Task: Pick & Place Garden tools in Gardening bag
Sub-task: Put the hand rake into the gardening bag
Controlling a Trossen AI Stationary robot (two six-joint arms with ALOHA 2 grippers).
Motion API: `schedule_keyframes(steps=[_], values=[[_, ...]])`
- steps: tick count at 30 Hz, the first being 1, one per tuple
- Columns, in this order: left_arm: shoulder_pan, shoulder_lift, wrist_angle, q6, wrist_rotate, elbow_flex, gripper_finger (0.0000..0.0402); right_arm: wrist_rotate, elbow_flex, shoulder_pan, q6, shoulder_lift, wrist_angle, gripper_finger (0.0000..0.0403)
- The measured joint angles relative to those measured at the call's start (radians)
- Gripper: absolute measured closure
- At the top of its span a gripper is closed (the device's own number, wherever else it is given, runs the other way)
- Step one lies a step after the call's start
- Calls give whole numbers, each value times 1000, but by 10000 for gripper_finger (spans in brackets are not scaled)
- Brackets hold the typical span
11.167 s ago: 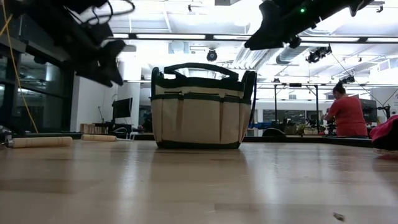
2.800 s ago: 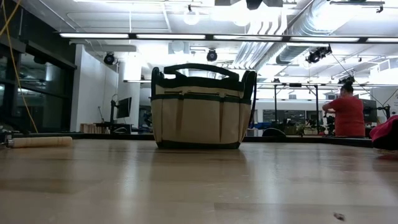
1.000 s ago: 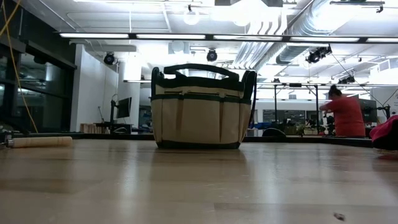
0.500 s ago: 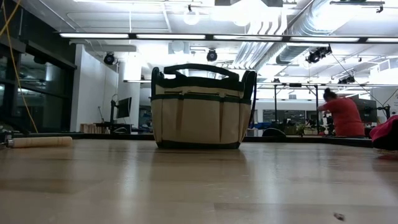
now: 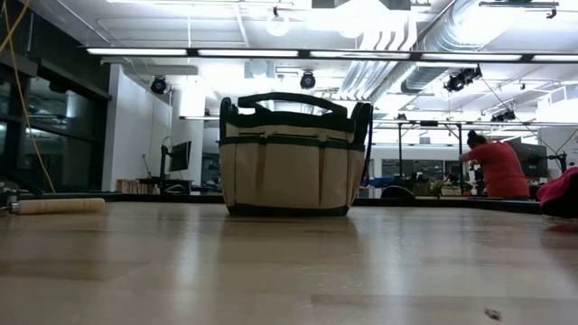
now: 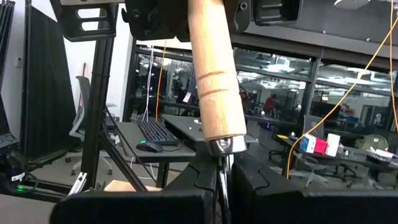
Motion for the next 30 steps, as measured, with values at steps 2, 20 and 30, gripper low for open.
schedule_keyframes(steps=[2,20,30], values=[[0,0,-4,3,-4,-2,342,4,1,0,7,0,-17,388],[1,1,-101,-32,-54,-2,342,-8,3,0,97,-1,-117,205],[1,1,-103,-51,-70,-18,342,-1,0,0,95,-38,-176,160]])
